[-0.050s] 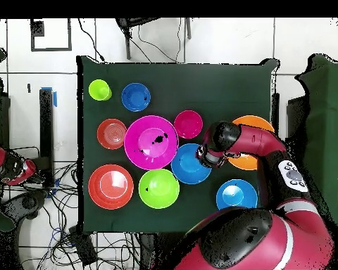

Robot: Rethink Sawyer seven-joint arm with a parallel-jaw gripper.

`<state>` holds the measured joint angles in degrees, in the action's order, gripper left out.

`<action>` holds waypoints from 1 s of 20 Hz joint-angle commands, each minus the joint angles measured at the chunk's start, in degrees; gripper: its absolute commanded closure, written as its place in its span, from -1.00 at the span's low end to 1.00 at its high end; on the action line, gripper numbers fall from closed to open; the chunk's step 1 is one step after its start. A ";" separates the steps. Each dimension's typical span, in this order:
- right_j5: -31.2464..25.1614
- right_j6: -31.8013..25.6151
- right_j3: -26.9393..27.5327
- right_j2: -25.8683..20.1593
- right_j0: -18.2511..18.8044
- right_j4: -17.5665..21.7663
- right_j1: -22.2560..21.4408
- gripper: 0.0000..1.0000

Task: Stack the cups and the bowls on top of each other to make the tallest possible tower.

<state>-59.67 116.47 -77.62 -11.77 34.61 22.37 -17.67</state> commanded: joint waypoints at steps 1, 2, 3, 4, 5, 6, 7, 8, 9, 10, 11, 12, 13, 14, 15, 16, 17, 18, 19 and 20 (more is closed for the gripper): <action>4.00 -12.83 -0.49 -5.91 -1.47 4.37 2.08 1.00; 4.01 -12.98 -0.50 -5.97 -1.44 4.41 2.07 1.00; 3.95 -13.10 -0.44 -5.93 -1.42 4.47 2.08 1.00; 3.94 -13.04 -0.42 -5.88 -1.45 4.58 2.06 1.00; 3.81 -12.97 -0.31 -5.81 -1.53 4.75 2.02 1.00; 3.43 -12.84 -0.17 -5.71 -1.69 4.86 1.96 1.00; 3.17 -12.81 -0.11 -5.69 -1.73 4.93 1.93 1.00; 3.03 -12.85 -0.10 -5.72 -1.72 4.98 1.90 1.00; 3.10 -12.89 -0.37 -5.83 -1.63 4.94 1.81 1.00; 3.08 -12.94 -0.45 -5.89 -1.60 4.94 1.76 1.00; 2.99 -13.04 -0.41 -5.98 -1.56 4.88 1.73 1.00; 3.00 -13.07 -0.33 -6.00 -1.57 4.90 1.69 1.00; 3.01 -13.10 -0.26 -6.02 -1.58 4.93 1.64 1.00; 2.86 -13.22 -0.52 -6.11 -1.48 4.79 1.20 1.00; 2.42 -13.50 -0.75 -6.21 -1.36 4.62 0.74 1.00; 1.78 -14.57 -1.39 -6.77 -0.72 4.13 -0.19 1.00; 1.13 -15.63 -2.03 -7.34 -0.07 3.65 -1.12 1.00; 0.11 -17.37 -2.94 -8.08 0.91 3.17 -2.49 1.00; -0.49 -18.30 -3.33 -8.52 1.47 2.92 -3.25 1.00; -1.45 -19.70 -3.81 -9.25 2.32 2.55 -4.25 1.00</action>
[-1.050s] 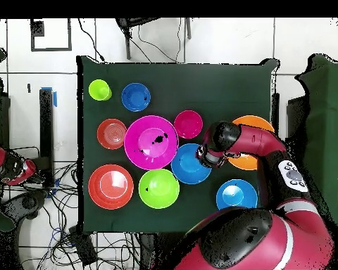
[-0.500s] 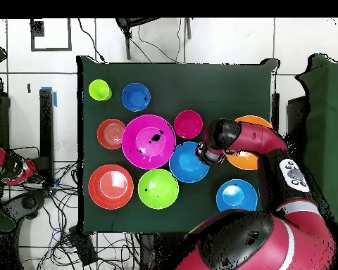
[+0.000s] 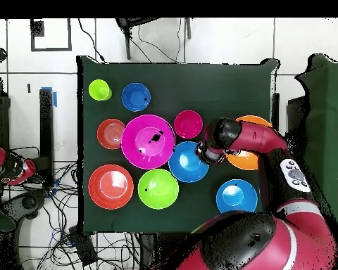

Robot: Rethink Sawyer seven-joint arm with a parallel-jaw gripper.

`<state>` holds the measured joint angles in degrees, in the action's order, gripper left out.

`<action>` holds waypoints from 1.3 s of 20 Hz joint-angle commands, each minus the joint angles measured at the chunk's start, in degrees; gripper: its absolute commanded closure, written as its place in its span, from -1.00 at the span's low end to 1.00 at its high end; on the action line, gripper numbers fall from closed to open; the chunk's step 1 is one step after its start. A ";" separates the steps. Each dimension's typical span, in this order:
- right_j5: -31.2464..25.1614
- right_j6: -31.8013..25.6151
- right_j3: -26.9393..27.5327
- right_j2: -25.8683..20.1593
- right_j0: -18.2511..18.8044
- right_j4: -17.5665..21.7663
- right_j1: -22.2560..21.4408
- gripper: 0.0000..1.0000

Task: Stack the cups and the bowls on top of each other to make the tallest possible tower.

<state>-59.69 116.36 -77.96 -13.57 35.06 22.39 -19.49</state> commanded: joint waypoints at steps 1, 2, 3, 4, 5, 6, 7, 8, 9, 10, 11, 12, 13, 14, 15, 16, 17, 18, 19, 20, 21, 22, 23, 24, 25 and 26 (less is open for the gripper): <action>-2.38 -20.86 -4.07 -8.12 2.74 2.23 -3.41 1.00; -3.65 -21.92 -4.46 -8.79 3.51 1.87 -4.35 1.00; -5.00 -22.78 -4.42 -9.45 4.16 1.52 -4.89 1.00; -6.02 -23.34 -4.53 -9.96 4.67 1.34 -5.48 1.00; -7.12 -23.76 -4.08 -10.37 4.98 1.29 -5.57 1.00; -7.56 -23.89 -4.10 -10.76 5.30 1.28 -5.78 1.00; -8.05 -23.96 -3.48 -11.15 5.46 1.31 -5.46 1.00; -8.03 -23.87 -3.27 -11.36 5.58 1.50 -5.34 1.00; -7.92 -23.78 -3.07 -11.63 5.75 1.61 -5.18 1.00; -7.86 -23.67 -2.98 -11.83 5.87 1.68 -5.10 1.00; -7.76 -23.68 -2.92 -12.07 6.05 1.67 -5.06 1.00; -7.78 -23.69 -2.96 -12.29 6.21 1.59 -5.07 1.00; -7.71 -23.78 -2.97 -12.58 6.43 1.42 -5.02 1.00; -7.36 -23.93 -3.13 -12.98 6.78 1.20 -4.96 1.00; -7.04 -24.20 -3.44 -13.37 7.21 0.96 -4.96 1.00; -6.72 -24.62 -3.69 -13.72 7.66 0.93 -4.91 1.00; -6.40 -25.04 -3.94 -14.07 8.12 0.90 -4.86 1.00; -6.28 -25.17 -4.02 -14.31 8.38 1.04 -4.76 1.00; -5.98 -25.44 -4.15 -14.71 8.80 1.15 -4.51 1.00; -5.79 -25.51 -4.29 -15.07 9.13 1.20 -4.36 1.00; -5.26 -25.56 -4.60 -15.61 9.59 1.10 -4.15 1.00; -4.43 -25.54 -5.05 -16.29 10.14 0.88 -3.89 1.00; -3.87 -25.37 -5.26 -16.75 10.47 0.85 -3.69 1.00; -3.16 -25.10 -5.49 -17.26 10.83 0.83 -3.45 1.00; -2.36 -24.76 -5.73 -17.75 11.12 0.76 -3.25 1.00; -1.17 -24.29 -6.04 -18.36 11.54 0.65 -2.97 1.00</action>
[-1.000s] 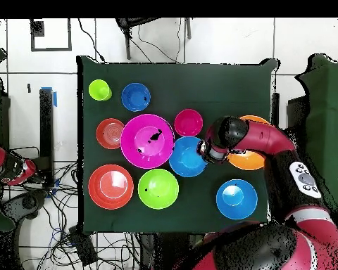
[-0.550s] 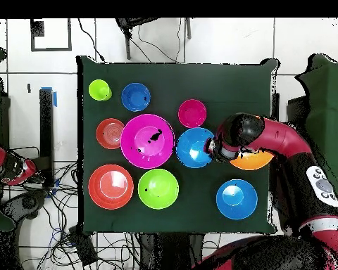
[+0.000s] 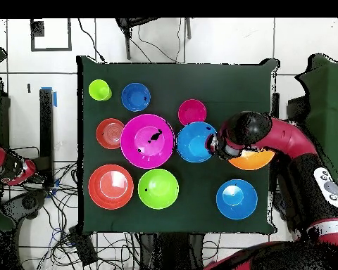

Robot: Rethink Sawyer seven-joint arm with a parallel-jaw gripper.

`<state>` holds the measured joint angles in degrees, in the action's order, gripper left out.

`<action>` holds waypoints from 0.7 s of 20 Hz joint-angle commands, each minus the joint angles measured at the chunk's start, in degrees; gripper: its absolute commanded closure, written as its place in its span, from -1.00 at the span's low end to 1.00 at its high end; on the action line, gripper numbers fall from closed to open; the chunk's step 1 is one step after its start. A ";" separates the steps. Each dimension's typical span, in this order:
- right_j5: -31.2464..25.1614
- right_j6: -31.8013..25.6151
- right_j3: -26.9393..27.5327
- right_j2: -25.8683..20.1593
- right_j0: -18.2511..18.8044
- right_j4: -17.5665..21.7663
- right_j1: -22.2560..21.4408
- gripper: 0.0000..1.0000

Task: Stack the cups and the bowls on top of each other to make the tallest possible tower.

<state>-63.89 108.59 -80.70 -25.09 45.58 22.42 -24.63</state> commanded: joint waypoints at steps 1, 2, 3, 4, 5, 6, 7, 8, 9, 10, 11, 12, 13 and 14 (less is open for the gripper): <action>5.34 -16.05 -4.04 -7.94 1.85 0.27 2.58 1.00; 6.26 -15.96 -4.36 -8.72 2.41 0.19 2.90 1.00; 7.13 -15.99 -4.76 -9.40 3.01 0.32 3.09 1.00; 7.09 -16.10 -5.06 -9.93 3.50 0.39 3.09 1.00; 7.04 -16.22 -5.36 -10.45 3.99 0.45 3.08 1.00; 6.76 -16.33 -5.46 -10.76 4.30 0.58 3.03 1.00; 6.51 -16.37 -5.38 -11.13 4.61 0.78 3.11 1.00; 6.37 -16.42 -5.37 -11.48 4.92 1.00 3.20 1.00; 6.50 -16.28 -5.56 -11.82 5.22 1.20 3.23 1.00; 6.40 -16.27 -5.66 -12.20 5.53 1.22 3.35 1.00; 6.62 -16.07 -6.09 -12.50 5.85 1.32 3.23 1.00; 6.79 -15.91 -6.20 -12.77 6.07 1.48 3.29 1.00; 7.00 -15.86 -6.21 -13.01 6.29 1.82 3.28 1.00; 7.19 -15.88 -6.04 -13.19 6.42 2.28 3.28 1.00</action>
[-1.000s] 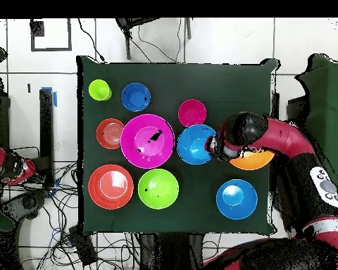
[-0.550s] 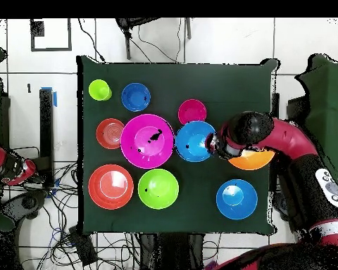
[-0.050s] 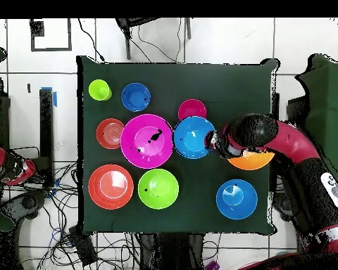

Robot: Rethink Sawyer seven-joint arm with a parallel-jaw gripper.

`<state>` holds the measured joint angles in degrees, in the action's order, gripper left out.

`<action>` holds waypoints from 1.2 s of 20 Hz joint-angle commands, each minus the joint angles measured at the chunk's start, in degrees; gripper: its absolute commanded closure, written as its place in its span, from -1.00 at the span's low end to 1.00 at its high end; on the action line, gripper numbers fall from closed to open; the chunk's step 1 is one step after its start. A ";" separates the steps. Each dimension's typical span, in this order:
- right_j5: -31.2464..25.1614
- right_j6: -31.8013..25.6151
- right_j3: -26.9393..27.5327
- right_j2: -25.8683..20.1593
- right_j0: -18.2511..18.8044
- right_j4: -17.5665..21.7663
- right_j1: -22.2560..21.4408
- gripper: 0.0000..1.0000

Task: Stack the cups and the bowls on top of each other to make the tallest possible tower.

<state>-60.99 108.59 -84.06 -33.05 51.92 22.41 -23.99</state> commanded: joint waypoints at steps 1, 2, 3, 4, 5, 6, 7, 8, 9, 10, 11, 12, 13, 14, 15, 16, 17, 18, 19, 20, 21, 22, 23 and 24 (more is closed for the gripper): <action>4.48 -15.91 -2.52 -5.41 0.22 2.75 2.64 1.00; 4.49 -16.31 -1.94 -5.24 0.13 3.76 2.51 1.00; 4.32 -16.65 -1.18 -4.74 -0.16 5.11 2.18 1.00; 4.56 -17.10 -0.63 -4.74 -0.09 5.87 2.11 1.00; 4.80 -17.49 -0.11 -4.87 0.03 6.29 2.24 1.00; 4.55 -17.93 0.42 -4.93 0.09 6.70 2.30 1.00; 4.61 -18.32 0.81 -5.06 0.19 7.13 2.41 1.00; 4.96 -18.61 1.16 -5.38 0.41 7.41 2.66 1.00; 5.67 -18.66 0.85 -5.61 0.76 7.89 2.55 1.00; 6.66 -18.64 0.92 -5.86 1.04 8.51 2.63 1.00; 7.24 -18.30 1.08 -5.88 1.03 9.01 2.67 1.00; 8.14 -17.86 1.41 -5.76 0.93 9.98 2.73 1.00; 9.03 -17.43 1.74 -5.64 0.82 10.95 2.79 1.00; 10.01 -17.12 1.79 -5.81 0.96 11.31 3.03 1.00; 10.54 -16.92 1.75 -5.99 1.12 11.57 3.28 1.00; 11.48 -16.67 1.46 -6.22 1.36 11.85 3.40 1.00; 11.65 -16.49 1.38 -6.34 1.45 11.96 3.44 1.00; 12.23 -16.39 1.23 -6.68 1.70 11.93 3.63 1.00; 12.81 -16.29 1.07 -7.01 1.96 11.91 3.81 1.00; 13.59 -16.30 0.92 -7.37 2.28 11.95 4.01 1.00; 13.98 -16.28 0.82 -7.62 2.49 11.90 4.09 1.00; 14.24 -16.38 0.83 -7.66 2.61 12.17 4.03 1.00; 14.31 -16.46 0.94 -7.67 2.69 12.38 4.03 1.00; 14.53 -16.60 0.89 -7.80 2.91 12.46 4.10 1.00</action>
<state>-50.60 108.59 -84.41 -38.11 54.51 30.93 -22.74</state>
